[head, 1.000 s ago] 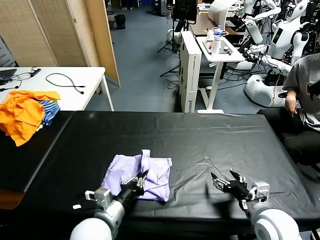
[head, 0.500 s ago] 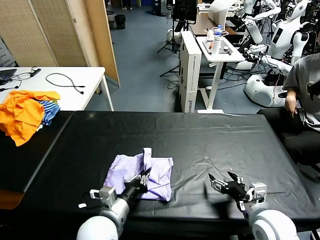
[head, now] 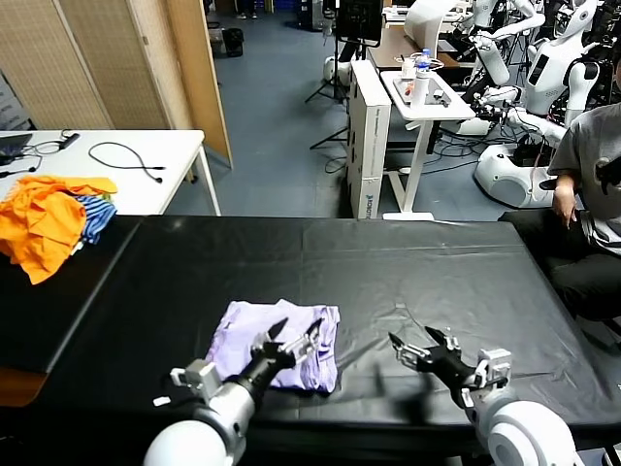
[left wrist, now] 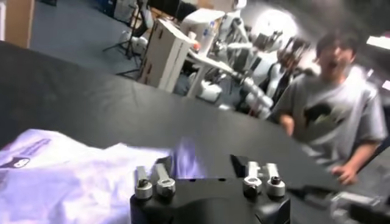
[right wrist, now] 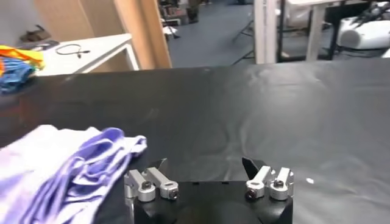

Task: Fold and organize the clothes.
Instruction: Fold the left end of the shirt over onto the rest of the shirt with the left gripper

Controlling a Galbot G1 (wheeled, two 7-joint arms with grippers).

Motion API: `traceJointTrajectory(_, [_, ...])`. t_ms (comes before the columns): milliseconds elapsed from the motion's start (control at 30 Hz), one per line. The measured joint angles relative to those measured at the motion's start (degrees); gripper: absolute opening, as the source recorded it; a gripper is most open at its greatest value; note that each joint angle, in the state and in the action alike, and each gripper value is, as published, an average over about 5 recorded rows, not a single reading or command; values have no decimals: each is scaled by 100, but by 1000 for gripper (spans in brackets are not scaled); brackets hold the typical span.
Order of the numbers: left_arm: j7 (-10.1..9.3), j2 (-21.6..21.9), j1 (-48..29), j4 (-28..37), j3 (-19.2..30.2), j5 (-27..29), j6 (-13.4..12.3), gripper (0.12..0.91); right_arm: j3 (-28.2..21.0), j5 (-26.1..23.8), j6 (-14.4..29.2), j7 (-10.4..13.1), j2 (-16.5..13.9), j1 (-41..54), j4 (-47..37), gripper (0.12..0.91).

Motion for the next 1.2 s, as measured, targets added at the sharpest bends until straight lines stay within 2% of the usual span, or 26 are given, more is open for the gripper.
traceJointTrajectory(267, [-7,404,73,61,-756,427,-212,907,-971,474,-16,94,110,745,-268,907])
traceJointTrajectory(567, [32,344,273,174,-956,848,-261,907,-1877,334,11,195,353,1486,-691,907])
traceJointTrajectory(667, [33,327,332,194,-985,904,-272,907,-2064,261,19,186,405,1617,-823,867])
traceJointTrajectory(700, [33,324,349,202,-993,917,-277,907,-2109,245,20,179,423,1648,-866,830])
traceJointTrajectory(900, [28,302,392,244,-1012,959,-292,907,-2294,93,27,144,550,1760,-1062,495])
traceJointTrajectory(1033, [24,297,409,248,-1029,963,-297,907,-2302,-99,-74,238,570,1736,-1062,249])
traceJointTrajectory(1133, [21,302,409,265,-1078,960,-309,907,-2239,-198,-207,297,518,1666,-1010,146])
traceJointTrajectory(1200, [22,304,399,297,-1120,954,-325,907,-2196,-218,-238,282,481,1616,-987,140])
